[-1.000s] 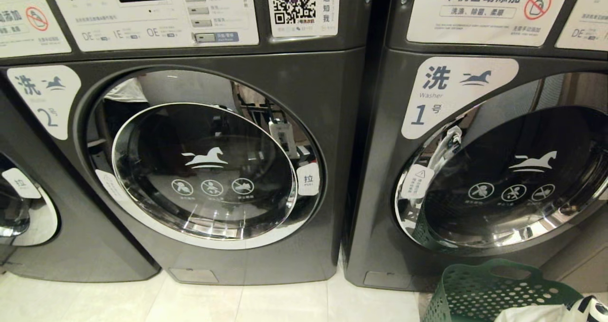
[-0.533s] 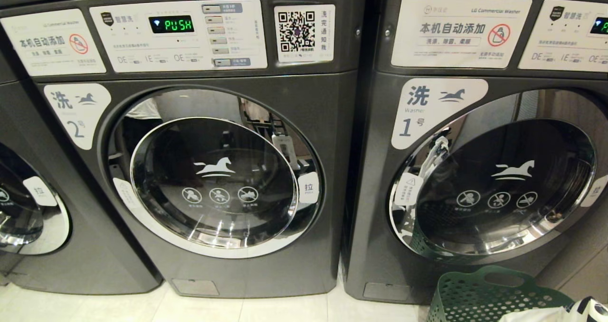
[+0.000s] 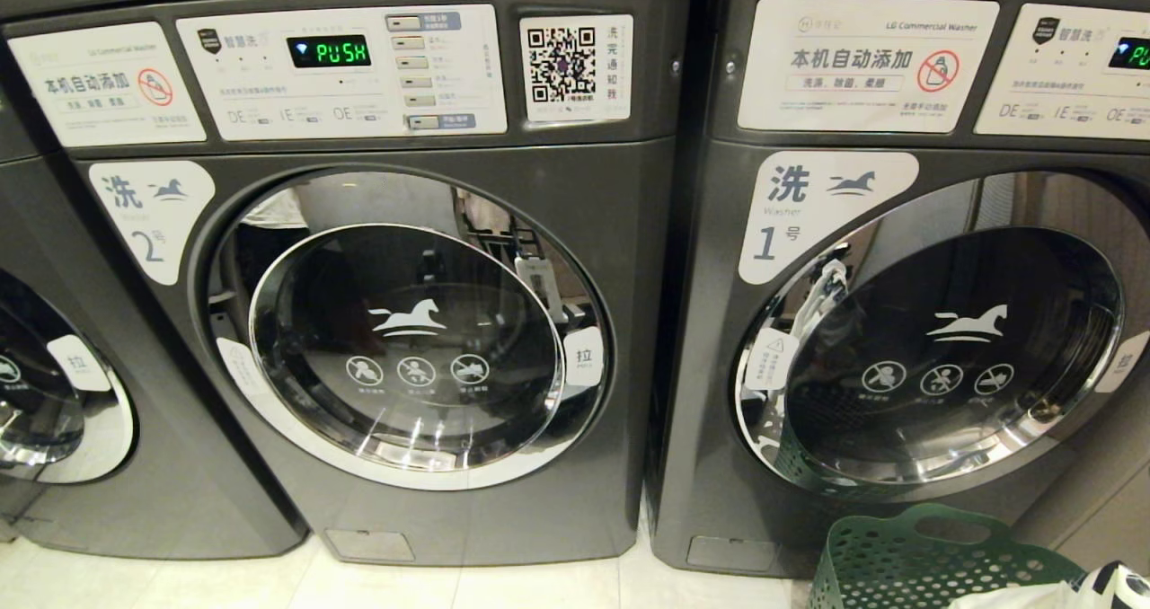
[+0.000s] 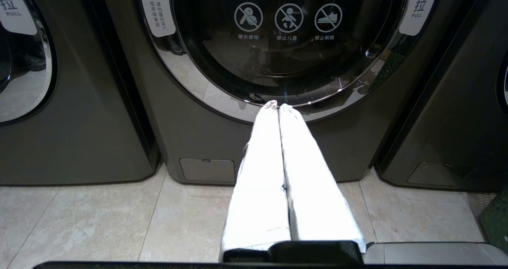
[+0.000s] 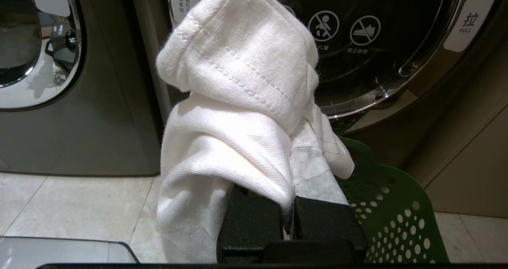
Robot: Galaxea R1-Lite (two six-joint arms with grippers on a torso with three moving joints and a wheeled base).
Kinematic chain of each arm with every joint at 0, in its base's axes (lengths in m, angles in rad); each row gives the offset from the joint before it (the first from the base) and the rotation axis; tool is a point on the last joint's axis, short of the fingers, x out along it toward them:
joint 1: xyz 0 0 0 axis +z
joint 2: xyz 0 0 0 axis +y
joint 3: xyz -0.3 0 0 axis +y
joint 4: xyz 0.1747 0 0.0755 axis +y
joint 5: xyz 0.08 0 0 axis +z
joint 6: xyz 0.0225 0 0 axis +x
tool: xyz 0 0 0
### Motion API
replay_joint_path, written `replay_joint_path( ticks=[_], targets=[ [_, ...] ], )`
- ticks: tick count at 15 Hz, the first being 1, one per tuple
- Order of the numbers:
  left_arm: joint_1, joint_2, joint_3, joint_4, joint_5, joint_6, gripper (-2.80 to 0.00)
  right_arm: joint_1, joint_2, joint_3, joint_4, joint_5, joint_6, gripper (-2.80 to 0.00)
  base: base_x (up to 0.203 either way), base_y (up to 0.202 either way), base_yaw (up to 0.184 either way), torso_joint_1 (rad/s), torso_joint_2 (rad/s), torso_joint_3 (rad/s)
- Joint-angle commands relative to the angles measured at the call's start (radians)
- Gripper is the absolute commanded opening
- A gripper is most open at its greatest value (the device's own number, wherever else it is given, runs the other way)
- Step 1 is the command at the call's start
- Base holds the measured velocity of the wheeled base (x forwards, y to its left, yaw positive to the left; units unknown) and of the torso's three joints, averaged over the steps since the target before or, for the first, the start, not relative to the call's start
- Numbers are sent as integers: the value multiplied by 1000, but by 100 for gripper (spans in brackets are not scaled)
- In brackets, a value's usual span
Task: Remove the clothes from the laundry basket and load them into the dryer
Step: Put the clothes in the dryer
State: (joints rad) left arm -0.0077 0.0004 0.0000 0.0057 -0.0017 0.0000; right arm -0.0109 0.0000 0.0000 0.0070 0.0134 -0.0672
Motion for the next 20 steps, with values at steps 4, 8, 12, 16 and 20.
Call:
replay_joint_path(
  ticks=[4,8,12,16,20],
  targets=[
    [0,0,0,0,0,0,-280,0,2,0,-1,0,0,-280,0,0,0,0,0,0],
    [0,0,0,0,0,0,-280,0,2,0,-1,0,0,-280,0,0,0,0,0,0],
    [0,0,0,0,0,0,-280,0,2,0,-1,0,1,-280,0,0,0,0,0,0],
    [0,0,0,0,0,0,-280,0,2,0,-1,0,1,-280,0,0,0,0,0,0],
    [0,0,0,0,0,0,-280,0,2,0,-1,2,0,-280,0,0,0,0,0,0]
  ],
)
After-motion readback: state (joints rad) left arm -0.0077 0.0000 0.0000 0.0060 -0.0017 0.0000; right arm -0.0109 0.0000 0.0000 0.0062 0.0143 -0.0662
